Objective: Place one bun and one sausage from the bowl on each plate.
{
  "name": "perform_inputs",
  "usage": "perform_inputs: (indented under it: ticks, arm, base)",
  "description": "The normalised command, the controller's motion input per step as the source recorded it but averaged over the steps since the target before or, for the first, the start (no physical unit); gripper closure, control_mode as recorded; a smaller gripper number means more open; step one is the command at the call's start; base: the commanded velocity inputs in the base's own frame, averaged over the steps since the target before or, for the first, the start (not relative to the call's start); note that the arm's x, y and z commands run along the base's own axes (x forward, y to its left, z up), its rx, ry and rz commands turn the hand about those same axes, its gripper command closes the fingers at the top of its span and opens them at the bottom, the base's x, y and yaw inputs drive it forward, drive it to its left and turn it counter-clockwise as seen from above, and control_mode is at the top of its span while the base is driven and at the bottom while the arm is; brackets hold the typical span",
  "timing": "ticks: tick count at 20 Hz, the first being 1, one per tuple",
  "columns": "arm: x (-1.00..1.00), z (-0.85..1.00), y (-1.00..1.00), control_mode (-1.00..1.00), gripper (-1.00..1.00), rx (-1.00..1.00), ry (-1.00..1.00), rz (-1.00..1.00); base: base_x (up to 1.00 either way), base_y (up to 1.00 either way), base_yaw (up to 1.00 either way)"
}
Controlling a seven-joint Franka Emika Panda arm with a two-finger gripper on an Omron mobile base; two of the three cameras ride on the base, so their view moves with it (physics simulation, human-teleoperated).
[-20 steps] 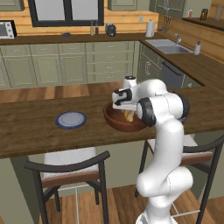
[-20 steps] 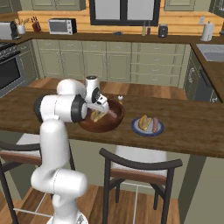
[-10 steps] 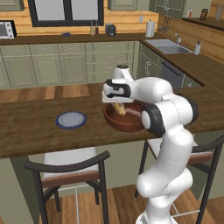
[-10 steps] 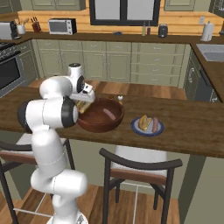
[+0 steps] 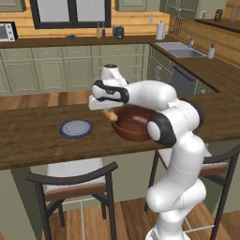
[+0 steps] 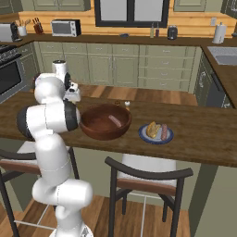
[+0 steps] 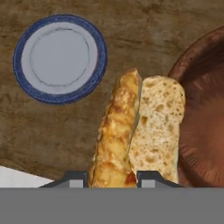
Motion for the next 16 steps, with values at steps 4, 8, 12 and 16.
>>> perform_inputs:
  ticks: [4,8,12,16]
  arm:
    - [-0.03,-0.06,0.98,-1.0,1.0,-0.04,0.05,0.02]
    - [0.16,-0.44,0.48,-1.0,1.0,-0.01,0.05,0.0]
    - [0.16,-0.61,0.12,-1.0,1.0,0.0,0.01,0.0]
    - [0.47,-0.4,0.3,-1.0,1.0,0.0,0.01,0.0]
  base:
    - [0.0,0.0,0.0]
    - [0.0,0.0,0.0]
    - [0.0,0.0,0.0]
    - [0.0,0.0,0.0]
